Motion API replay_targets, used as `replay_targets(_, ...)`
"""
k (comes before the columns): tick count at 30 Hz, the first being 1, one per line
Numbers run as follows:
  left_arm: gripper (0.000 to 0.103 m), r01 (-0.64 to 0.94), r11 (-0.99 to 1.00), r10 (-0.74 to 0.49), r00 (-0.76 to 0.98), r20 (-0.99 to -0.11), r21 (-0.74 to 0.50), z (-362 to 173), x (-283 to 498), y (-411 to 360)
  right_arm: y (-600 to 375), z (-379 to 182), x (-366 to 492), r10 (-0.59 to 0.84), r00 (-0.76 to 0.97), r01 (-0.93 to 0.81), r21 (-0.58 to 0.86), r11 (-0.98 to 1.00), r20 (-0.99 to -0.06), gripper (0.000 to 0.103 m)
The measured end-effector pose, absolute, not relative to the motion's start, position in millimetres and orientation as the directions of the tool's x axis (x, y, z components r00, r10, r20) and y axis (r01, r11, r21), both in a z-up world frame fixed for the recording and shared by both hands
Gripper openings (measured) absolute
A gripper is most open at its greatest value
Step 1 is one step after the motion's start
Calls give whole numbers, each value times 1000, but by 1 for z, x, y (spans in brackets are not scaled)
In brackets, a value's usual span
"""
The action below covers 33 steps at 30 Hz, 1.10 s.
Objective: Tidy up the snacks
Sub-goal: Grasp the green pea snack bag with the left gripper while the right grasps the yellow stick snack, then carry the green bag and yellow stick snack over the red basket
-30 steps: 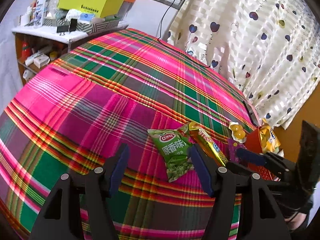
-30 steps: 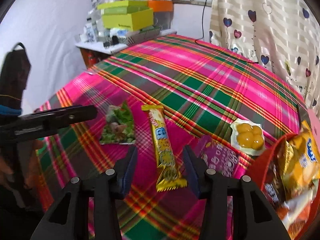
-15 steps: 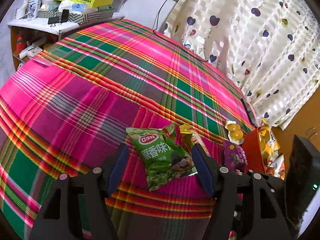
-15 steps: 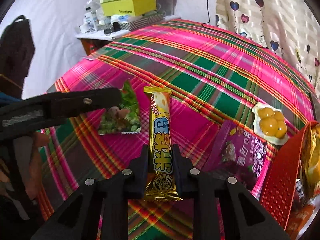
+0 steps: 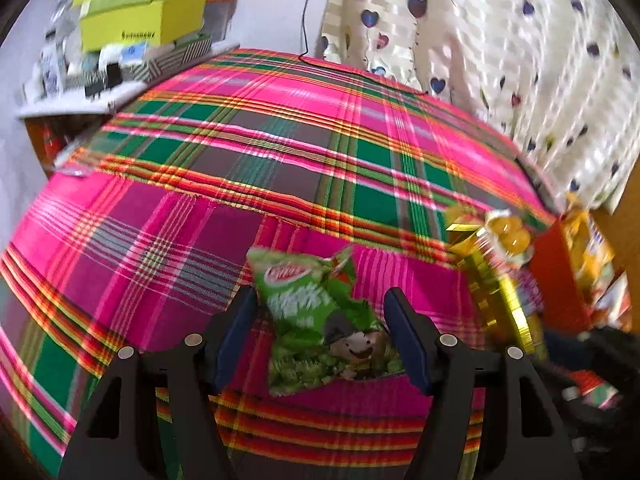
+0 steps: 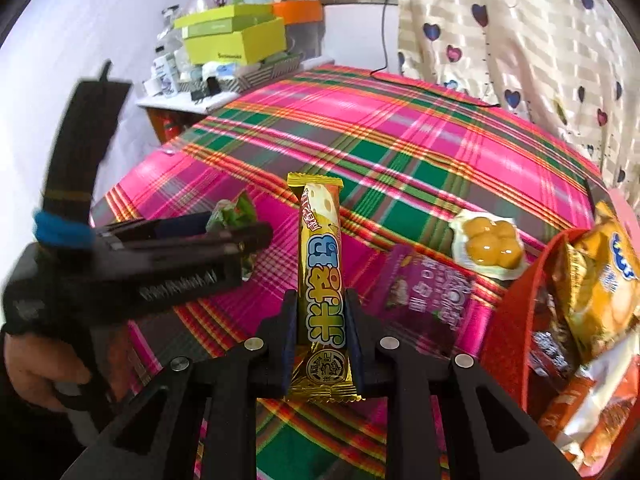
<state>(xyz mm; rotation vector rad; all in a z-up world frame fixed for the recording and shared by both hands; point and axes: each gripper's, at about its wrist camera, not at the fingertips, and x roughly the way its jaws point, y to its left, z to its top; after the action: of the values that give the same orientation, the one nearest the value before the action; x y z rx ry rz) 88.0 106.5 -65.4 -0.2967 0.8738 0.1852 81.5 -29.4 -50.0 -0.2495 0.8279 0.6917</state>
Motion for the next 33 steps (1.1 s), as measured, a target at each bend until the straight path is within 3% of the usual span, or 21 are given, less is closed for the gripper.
replay_targets(1,53,-283,946,56,626,-778,-159,-65,87,106,-32,-47,79,469,480,-650,58,758,-741,19)
replay_targets(2,52,-281,947,57,626,-778,-157,-65,86,107,-35,-46,77,471,484,-649,58,758,-737,19)
replay_targets(33,51,-55,977,-99,737,-669,-206,3,40,43,-129,2,36,488,628,-531,124,838,-606,19)
